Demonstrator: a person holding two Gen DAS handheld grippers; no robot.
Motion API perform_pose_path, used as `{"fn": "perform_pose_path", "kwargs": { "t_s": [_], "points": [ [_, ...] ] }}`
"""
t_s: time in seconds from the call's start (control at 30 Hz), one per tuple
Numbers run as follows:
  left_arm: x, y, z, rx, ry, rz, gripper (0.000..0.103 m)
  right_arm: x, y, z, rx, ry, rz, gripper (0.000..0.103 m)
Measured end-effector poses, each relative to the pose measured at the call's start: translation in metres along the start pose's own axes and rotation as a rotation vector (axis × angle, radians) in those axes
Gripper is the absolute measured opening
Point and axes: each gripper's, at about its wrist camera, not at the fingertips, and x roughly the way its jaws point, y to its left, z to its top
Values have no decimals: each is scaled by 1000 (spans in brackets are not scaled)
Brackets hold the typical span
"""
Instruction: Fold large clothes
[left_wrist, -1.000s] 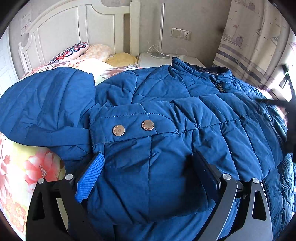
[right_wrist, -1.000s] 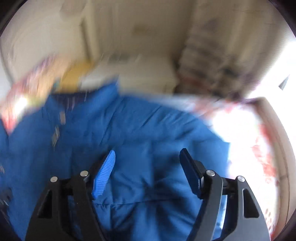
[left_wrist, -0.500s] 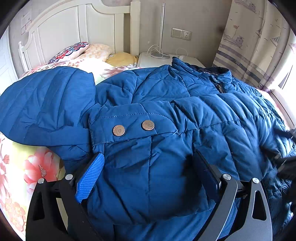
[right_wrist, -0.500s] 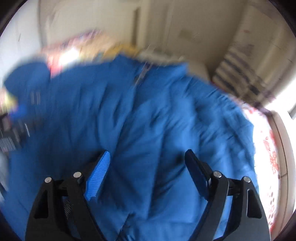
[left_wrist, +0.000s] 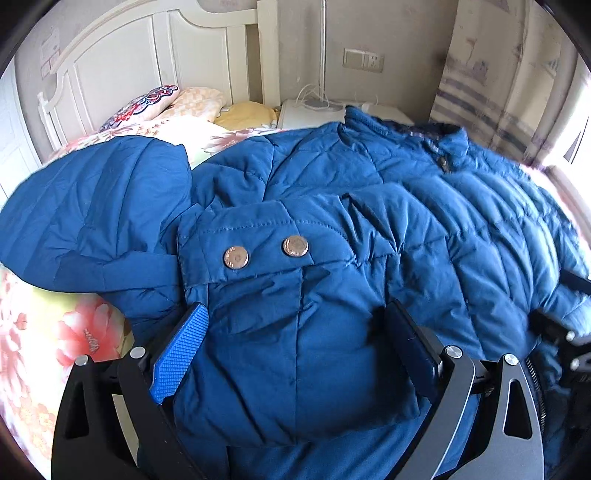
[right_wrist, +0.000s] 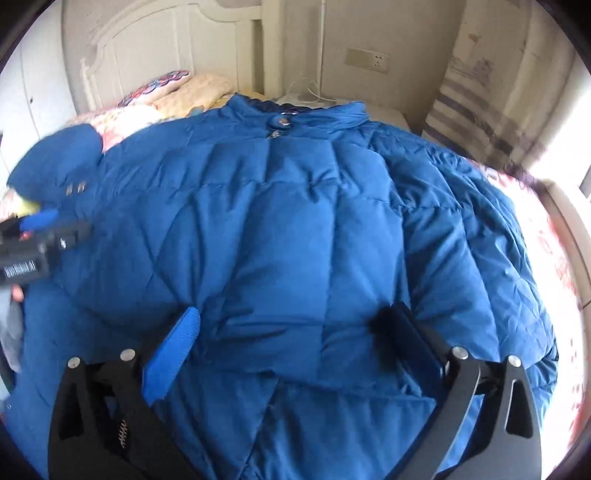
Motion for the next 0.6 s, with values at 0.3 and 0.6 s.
{"fn": "perform_pose_path", "kwargs": {
  "t_s": [0.3,0.6],
  "points": [
    [-68,183,-6,-444,-216,30,91,-1,-1,-2,-1,-6,2,100],
    [-44,396,-6,-1000,-172,16,71,-1,-2,-1,0,-7,2,100]
  ]
}}
